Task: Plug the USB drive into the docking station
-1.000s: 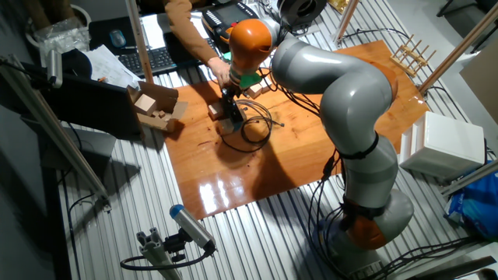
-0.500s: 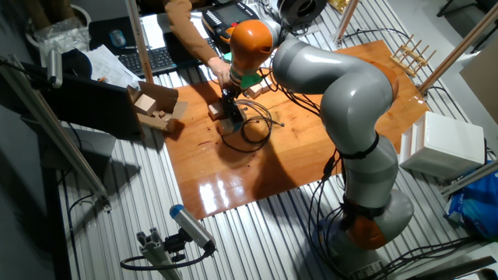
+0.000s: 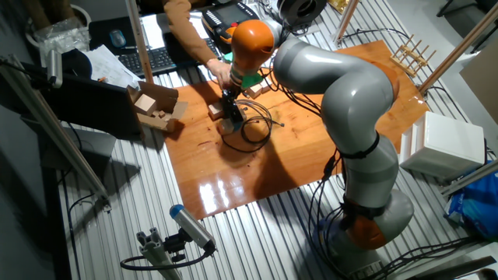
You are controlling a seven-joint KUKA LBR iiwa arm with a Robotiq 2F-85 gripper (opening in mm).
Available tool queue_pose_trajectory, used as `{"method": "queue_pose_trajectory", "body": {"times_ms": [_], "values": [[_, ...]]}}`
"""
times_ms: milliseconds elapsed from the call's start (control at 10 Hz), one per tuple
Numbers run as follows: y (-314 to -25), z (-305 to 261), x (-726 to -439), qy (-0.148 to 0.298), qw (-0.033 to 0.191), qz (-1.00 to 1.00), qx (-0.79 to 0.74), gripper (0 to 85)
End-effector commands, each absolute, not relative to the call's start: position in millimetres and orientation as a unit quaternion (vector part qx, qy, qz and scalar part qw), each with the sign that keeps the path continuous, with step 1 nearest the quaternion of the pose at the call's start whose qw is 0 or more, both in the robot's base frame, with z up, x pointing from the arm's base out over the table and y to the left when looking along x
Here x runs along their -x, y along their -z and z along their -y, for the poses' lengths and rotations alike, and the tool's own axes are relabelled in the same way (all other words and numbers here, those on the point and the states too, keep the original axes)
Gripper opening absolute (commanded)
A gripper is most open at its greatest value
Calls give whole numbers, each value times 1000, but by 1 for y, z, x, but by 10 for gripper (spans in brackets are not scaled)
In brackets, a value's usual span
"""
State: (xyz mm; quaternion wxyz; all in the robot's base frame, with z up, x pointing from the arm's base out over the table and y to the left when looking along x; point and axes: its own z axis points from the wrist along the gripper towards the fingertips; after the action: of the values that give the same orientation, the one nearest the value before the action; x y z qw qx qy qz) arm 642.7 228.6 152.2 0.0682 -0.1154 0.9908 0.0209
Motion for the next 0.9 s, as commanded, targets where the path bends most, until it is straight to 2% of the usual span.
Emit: {"method": "queue_pose_trajectory", "body": {"times_ms": [0, 100, 300, 600, 800], "values": [[-153, -230, -641, -19, 69, -991, 113, 0], [-156, -232, -637, -22, 72, -991, 108, 0], [-158, -228, -627, -10, 56, -996, 75, 0], [-146, -229, -622, -29, 65, -997, 30, 0], [-142, -234, -618, -17, 64, -997, 28, 0]]}}
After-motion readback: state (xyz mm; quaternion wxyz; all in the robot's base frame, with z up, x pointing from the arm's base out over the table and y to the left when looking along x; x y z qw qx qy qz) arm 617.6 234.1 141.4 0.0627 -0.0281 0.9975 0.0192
